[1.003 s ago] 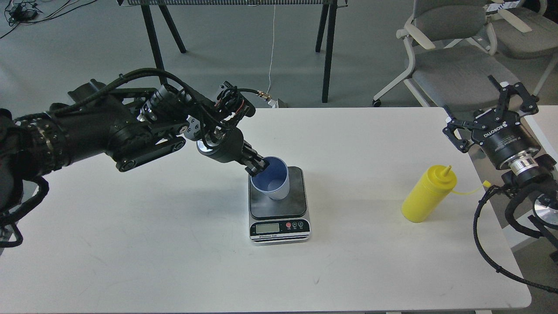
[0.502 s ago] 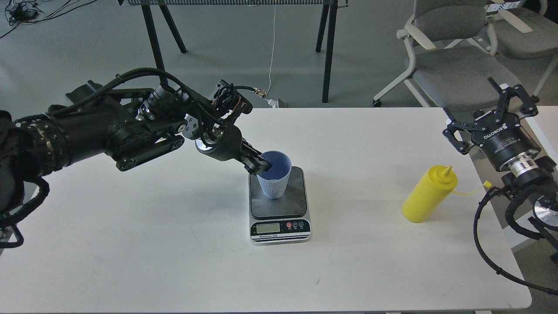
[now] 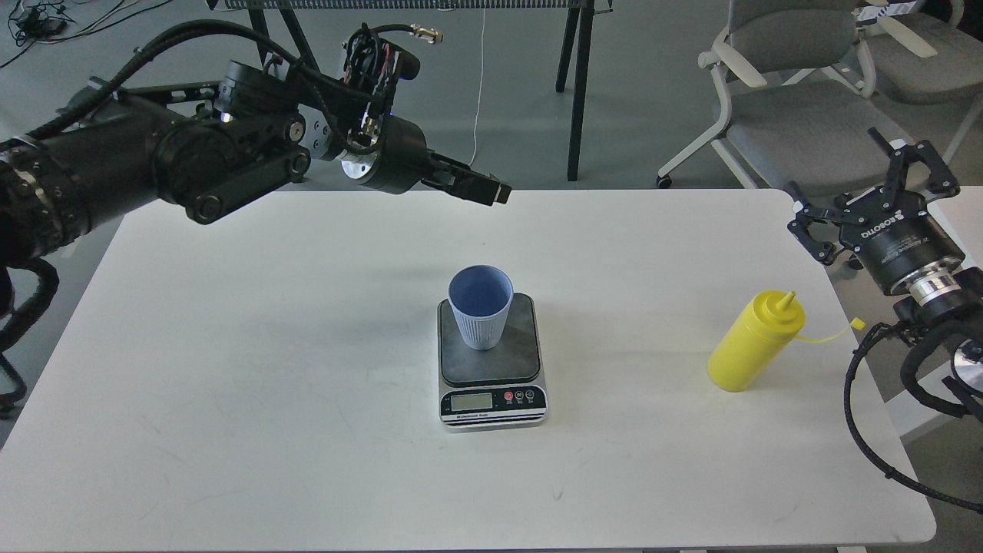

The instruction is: Pour seasoning into cup on scale with both arms

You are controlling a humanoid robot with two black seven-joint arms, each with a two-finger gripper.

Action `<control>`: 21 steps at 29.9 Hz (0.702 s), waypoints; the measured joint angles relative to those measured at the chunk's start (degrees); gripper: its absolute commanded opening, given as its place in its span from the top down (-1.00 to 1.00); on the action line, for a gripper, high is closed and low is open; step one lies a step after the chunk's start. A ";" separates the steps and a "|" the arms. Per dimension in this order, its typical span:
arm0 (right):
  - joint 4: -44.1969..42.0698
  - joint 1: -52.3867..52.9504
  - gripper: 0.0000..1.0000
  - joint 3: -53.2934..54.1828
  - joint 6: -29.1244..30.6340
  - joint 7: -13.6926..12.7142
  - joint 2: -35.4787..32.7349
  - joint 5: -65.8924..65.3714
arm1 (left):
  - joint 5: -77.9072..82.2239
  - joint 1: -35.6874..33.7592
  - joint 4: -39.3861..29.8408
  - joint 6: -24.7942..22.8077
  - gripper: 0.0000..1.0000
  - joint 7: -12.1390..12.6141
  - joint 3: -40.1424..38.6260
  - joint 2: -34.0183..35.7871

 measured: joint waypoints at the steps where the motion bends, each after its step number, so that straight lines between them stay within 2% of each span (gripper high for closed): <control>1: 1.08 0.00 -0.97 0.20 0.00 -0.06 -1.50 0.08 | -3.32 -0.61 0.02 0.00 -0.88 0.00 -0.53 0.93; 8: 9.11 -0.73 -0.98 2.92 0.00 -0.12 -18.14 4.24 | -26.93 -1.19 2.34 -0.01 -0.88 0.00 -11.22 8.87; 12: 9.54 -3.64 -0.98 3.18 0.00 -0.29 -25.33 18.23 | -34.01 0.95 5.98 -0.01 -0.88 0.01 -13.75 12.98; 17: 7.88 -12.07 -0.98 2.67 0.00 -0.20 -27.43 36.35 | -40.70 5.56 7.59 -0.01 -0.88 0.01 -14.50 16.68; 21: 7.33 -20.84 -0.98 2.50 0.00 -0.06 -22.72 44.26 | -45.25 9.90 7.66 0.00 -0.88 0.01 -14.78 18.86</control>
